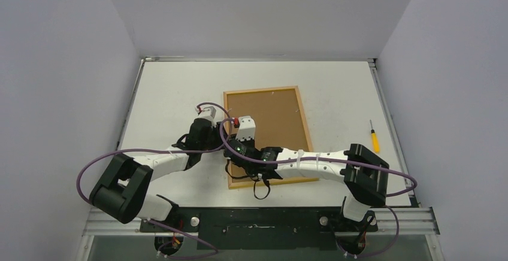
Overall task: Take the photo out of the frame
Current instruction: Release the photo frame item from the photo frame.
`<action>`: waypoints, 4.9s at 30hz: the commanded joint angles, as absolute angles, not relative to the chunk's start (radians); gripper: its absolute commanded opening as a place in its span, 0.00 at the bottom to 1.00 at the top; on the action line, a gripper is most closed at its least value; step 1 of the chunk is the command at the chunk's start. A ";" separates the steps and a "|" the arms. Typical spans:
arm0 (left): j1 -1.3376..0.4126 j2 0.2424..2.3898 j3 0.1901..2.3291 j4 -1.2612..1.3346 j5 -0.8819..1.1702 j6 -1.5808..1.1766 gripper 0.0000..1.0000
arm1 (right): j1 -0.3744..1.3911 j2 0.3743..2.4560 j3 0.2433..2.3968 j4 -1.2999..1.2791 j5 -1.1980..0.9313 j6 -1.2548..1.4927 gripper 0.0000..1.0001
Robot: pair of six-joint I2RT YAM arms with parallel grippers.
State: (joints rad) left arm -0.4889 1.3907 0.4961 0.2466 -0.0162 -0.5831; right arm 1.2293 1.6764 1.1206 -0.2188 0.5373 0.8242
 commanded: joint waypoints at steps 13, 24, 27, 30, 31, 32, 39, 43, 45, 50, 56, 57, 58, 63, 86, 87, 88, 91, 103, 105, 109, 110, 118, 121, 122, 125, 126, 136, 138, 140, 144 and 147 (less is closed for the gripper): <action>-0.486 1.406 0.547 0.259 0.000 -0.574 0.44 | 1.247 1.739 1.201 -0.237 0.572 0.824 0.05; -0.485 1.443 0.574 0.227 0.000 -0.572 0.40 | 1.247 1.792 1.251 -0.300 0.577 0.831 0.05; -0.485 1.442 0.575 0.225 0.000 -0.571 0.37 | 1.249 1.804 1.268 -0.322 0.580 0.834 0.05; -0.485 1.445 0.578 0.220 0.000 -0.571 0.33 | 1.254 1.822 1.298 -0.364 0.592 0.836 0.05; -0.485 1.446 0.578 0.218 -0.001 -0.569 0.31 | 1.258 1.833 1.322 -0.388 0.601 0.840 0.05; -0.485 1.447 0.580 0.217 -0.002 -0.570 0.30 | 1.262 1.845 1.345 -0.416 0.611 0.847 0.05; -0.485 1.461 0.591 0.196 -0.013 -0.568 0.23 | 1.301 1.960 1.528 -0.670 0.746 0.919 0.05; -0.485 1.467 0.598 0.184 -0.020 -0.566 0.21 | 1.316 2.001 1.590 -0.761 0.791 0.953 0.05; -0.485 1.469 0.599 0.181 -0.023 -0.566 0.21 | 1.322 2.011 1.604 -0.786 0.805 0.961 0.05; -0.485 1.478 0.604 0.175 -0.025 -0.566 0.20 | 1.328 2.001 1.621 -0.781 0.798 0.948 0.05; -0.485 1.478 0.606 0.175 -0.023 -0.566 0.19 | 1.315 1.889 1.518 -0.603 0.718 0.889 0.05; -0.485 1.478 0.606 0.175 -0.023 -0.565 0.19 | 1.310 1.856 1.484 -0.557 0.699 0.880 0.05; -0.486 1.477 0.605 0.175 -0.023 -0.565 0.19 | 1.301 1.822 1.443 -0.507 0.667 0.872 0.05; -0.485 1.474 0.601 0.177 -0.029 -0.566 0.18 | 1.228 1.637 1.230 -0.241 0.505 0.842 0.05; -0.483 1.353 0.529 0.229 -0.064 -0.568 0.21 | 1.194 1.421 1.010 -0.212 0.561 0.804 0.05; -0.484 1.358 0.531 0.226 -0.060 -0.568 0.21 | 1.197 1.433 1.017 -0.211 0.557 0.805 0.05; -0.483 1.364 0.534 0.224 -0.055 -0.567 0.21 | 1.200 1.448 1.027 -0.209 0.552 0.808 0.05; -0.484 1.388 0.548 0.222 -0.035 -0.566 0.23 | 1.219 1.497 1.065 -0.211 0.541 0.812 0.05; -0.484 1.476 0.605 0.169 -0.010 -0.558 0.30 | 1.233 1.605 1.124 -0.198 0.518 0.813 0.05; -0.484 1.486 0.611 0.168 -0.003 -0.557 0.30 | 1.235 1.615 1.128 -0.198 0.520 0.812 0.05; -0.484 1.498 0.619 0.159 0.000 -0.555 0.30 | 1.233 1.641 1.145 -0.204 0.523 0.807 0.05; -0.484 1.499 0.620 0.158 0.000 -0.555 0.30 | 1.233 1.646 1.150 -0.205 0.523 0.804 0.05; -0.484 1.507 0.623 0.159 0.000 -0.556 0.29 | 1.234 1.676 1.167 -0.206 0.520 0.795 0.05; -0.483 1.514 0.628 0.155 0.000 -0.555 0.27 | 1.233 1.684 1.170 -0.209 0.520 0.798 0.05; -0.483 1.515 0.629 0.154 0.000 -0.555 0.27 | 1.233 1.688 1.171 -0.211 0.520 0.799 0.05; -0.483 1.514 0.629 0.153 0.000 -0.555 0.27 | 1.234 1.696 1.174 -0.219 0.521 0.804 0.05; -0.483 1.514 0.630 0.152 0.000 -0.556 0.27 | 1.234 1.698 1.173 -0.221 0.523 0.807 0.05; -0.483 1.513 0.630 0.148 0.000 -0.554 0.26 | 1.233 1.710 1.176 -0.229 0.526 0.807 0.05; -0.483 1.513 0.631 0.146 0.000 -0.554 0.26 | 1.232 1.713 1.175 -0.230 0.525 0.805 0.05; -0.484 1.513 0.632 0.144 0.000 -0.553 0.26 | 1.232 1.716 1.178 -0.234 0.525 0.810 0.05; -0.483 1.513 0.634 0.144 0.000 -0.552 0.26 | 1.231 1.727 1.185 -0.247 0.522 0.810 0.05; -0.484 1.513 0.634 0.143 0.000 -0.553 0.26 | 1.232 1.744 1.201 -0.272 0.523 0.814 0.05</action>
